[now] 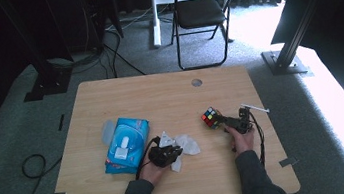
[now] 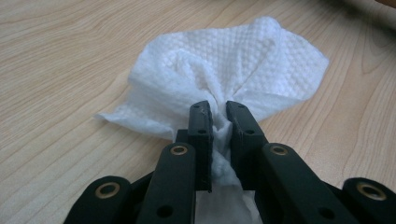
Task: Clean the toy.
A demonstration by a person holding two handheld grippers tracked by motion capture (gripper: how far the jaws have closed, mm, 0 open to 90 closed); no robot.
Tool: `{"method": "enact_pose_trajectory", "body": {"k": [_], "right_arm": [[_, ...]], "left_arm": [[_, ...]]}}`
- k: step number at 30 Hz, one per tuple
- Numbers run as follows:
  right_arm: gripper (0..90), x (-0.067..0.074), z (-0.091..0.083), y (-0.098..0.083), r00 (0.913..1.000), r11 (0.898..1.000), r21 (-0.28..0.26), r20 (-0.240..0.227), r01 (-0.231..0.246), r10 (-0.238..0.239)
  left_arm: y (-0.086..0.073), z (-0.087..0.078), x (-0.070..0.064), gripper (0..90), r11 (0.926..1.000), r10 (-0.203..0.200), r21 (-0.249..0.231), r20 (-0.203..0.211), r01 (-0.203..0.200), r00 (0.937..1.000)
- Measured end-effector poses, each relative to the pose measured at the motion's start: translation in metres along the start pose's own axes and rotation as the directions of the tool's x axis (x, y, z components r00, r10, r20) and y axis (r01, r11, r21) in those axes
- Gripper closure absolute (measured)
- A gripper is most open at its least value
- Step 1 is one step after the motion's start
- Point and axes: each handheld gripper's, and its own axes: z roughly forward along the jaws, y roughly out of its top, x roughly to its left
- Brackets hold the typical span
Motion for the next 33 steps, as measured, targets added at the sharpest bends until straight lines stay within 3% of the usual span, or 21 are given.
{"method": "enact_pose_trajectory", "body": {"k": [7, 14, 24, 33], "right_arm": [[33.8, 0.008, 0.003, -0.003, 0.9994, 1.000, 0.014, -0.032, 0.011, -0.010], [33.8, 0.020, 0.009, -0.007, 0.9982, 0.998, 0.044, -0.050, 0.034, -0.032], [33.8, 0.037, 0.016, -0.011, 0.9932, 0.995, 0.067, -0.095, 0.074, -0.068], [33.8, 0.039, 0.019, -0.013, 0.9882, 0.996, 0.084, -0.151, 0.037, -0.024]], "left_arm": [[0.005, -0.004, 0.000, 81.5, 0.9997, 0.003, -0.024, -0.006, -0.003, 1.0000], [0.020, -0.004, 0.003, 81.8, 0.9979, 0.006, -0.064, -0.039, -0.009, 0.9992], [0.042, 0.012, 0.016, 82.0, 0.9952, -0.044, -0.091, -0.094, 0.035, 0.9946], [0.048, 0.029, 0.022, 81.8, 0.9913, -0.108, -0.087, -0.112, 0.099, 0.9878]]}}
